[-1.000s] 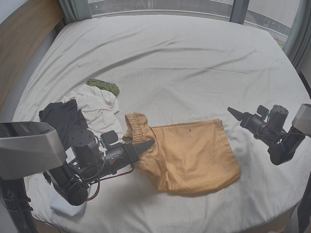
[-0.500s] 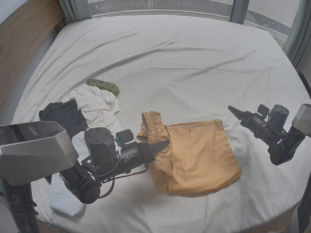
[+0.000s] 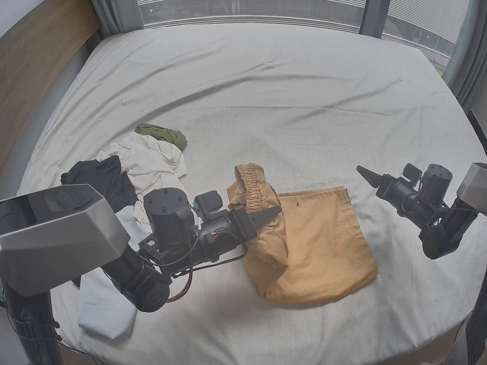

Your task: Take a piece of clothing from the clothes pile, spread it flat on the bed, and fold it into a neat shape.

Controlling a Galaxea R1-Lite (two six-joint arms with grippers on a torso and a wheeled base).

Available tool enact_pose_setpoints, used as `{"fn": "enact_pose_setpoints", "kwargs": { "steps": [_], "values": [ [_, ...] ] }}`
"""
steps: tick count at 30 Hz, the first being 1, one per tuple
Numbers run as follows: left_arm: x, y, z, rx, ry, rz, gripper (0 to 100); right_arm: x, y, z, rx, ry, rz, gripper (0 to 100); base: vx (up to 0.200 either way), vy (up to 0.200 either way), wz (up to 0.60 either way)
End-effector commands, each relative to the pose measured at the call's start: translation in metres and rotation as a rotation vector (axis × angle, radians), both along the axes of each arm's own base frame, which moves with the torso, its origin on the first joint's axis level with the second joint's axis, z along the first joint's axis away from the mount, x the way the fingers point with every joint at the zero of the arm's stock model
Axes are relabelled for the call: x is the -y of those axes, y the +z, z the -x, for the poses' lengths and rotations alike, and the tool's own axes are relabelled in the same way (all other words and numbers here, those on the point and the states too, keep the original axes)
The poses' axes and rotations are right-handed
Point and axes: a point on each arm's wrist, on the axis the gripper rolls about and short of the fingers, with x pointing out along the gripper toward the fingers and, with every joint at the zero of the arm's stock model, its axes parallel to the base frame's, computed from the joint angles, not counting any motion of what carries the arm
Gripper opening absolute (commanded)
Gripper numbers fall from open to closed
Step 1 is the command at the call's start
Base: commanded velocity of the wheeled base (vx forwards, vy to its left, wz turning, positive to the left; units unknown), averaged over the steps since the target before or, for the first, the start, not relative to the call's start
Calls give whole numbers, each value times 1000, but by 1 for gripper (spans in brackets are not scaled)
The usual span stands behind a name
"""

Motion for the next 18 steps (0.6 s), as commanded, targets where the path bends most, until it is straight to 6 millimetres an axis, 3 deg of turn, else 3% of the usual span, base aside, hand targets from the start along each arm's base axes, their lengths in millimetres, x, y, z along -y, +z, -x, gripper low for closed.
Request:
{"fn": "enact_pose_setpoints", "kwargs": {
  "steps": [1, 15, 18],
  "values": [
    [18, 11, 2, 18, -39, 16, 0, -1, 1, 1, 4, 4, 0, 100, 0, 0, 0],
    [55, 34, -4, -9, -100, -6, 0, -1, 4, 1, 11, 5, 0, 100, 0, 0, 0],
    [65, 30, -5, -23, -114, -18, 0, -1, 4, 1, 11, 4, -2, 100, 0, 0, 0]
  ]
}}
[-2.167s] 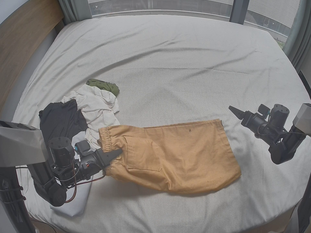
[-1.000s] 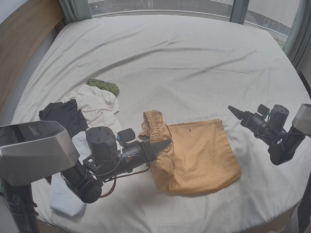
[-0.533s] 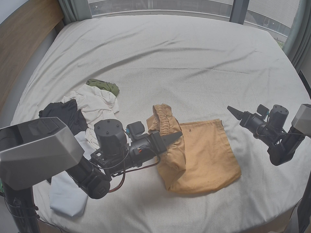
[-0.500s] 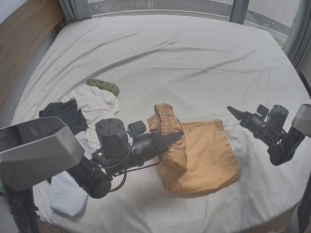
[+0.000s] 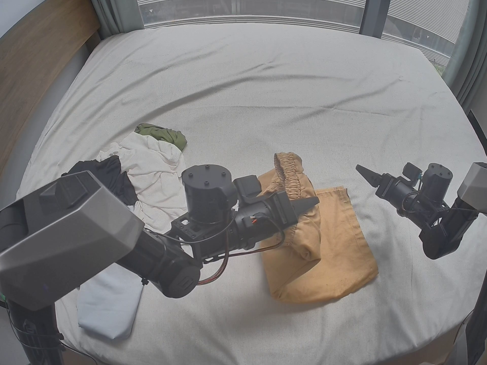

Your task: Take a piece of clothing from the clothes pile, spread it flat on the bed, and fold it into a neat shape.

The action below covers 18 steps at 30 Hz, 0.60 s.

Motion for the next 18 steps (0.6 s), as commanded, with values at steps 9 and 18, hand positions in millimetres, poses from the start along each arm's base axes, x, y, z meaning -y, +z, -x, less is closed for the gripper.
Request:
{"fn": "enact_pose_setpoints", "kwargs": {
  "steps": [9, 18],
  "values": [
    [43, -23, -1, -42, -69, -39, 0, 1, 6, 0, 18, -3, -2, 100, 0, 0, 0],
    [60, -45, 1, -61, -96, -66, 0, 3, 7, -1, 21, -8, -2, 100, 0, 0, 0]
  ]
}}
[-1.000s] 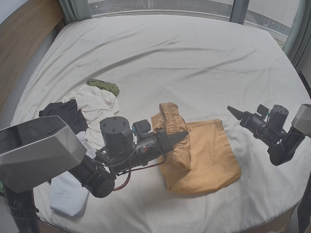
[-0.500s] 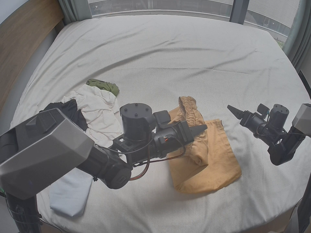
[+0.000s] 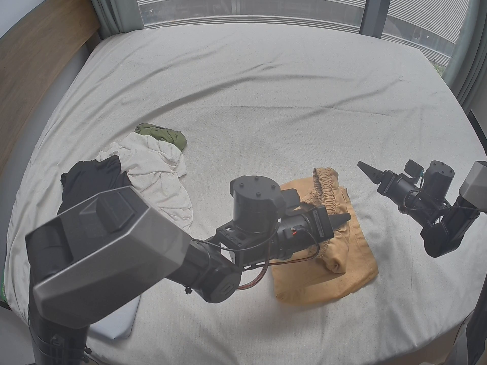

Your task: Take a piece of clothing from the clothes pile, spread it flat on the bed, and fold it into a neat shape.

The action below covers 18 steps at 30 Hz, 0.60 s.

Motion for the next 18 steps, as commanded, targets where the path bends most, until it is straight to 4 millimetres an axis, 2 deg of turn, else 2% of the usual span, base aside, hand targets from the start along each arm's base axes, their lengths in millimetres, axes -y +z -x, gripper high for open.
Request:
{"fn": "enact_pose_setpoints", "kwargs": {
  "steps": [1, 16, 17, 18],
  "values": [
    [6, -20, -2, -24, -4, -27, 0, -1, 1, 0, 3, 2, 0, 100, 0, 0, 0],
    [6, -31, -5, -7, -1, -54, 0, -2, 1, 0, 3, 5, 0, 100, 0, 0, 0],
    [7, -32, -5, -5, -2, -55, 100, -2, 1, 1, 5, 5, 0, 100, 0, 0, 0],
    [8, -31, -5, -3, -2, -53, 100, -2, 1, 1, 5, 5, 0, 100, 0, 0, 0]
  ]
}}
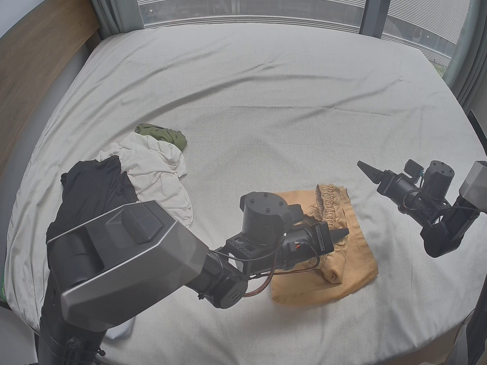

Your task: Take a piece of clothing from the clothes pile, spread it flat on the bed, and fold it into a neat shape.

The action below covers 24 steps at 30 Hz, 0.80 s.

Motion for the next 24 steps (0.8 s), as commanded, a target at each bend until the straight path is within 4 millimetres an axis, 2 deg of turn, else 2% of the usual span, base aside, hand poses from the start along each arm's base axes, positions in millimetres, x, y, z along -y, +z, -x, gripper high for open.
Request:
{"fn": "enact_pose_setpoints", "kwargs": {
  "steps": [1, 9, 24],
  "values": [
    [2, -2, -1, 3, -3, -5, 100, 0, 1, 0, 2, 0, 0, 100, 0, 0, 0],
    [13, -4, -2, 52, 43, -36, 100, 0, 1, 0, 3, 0, 0, 100, 0, 0, 0],
    [10, -4, -1, 79, 53, -53, 100, 2, 3, 1, 5, -6, 0, 100, 0, 0, 0]
  ]
}}
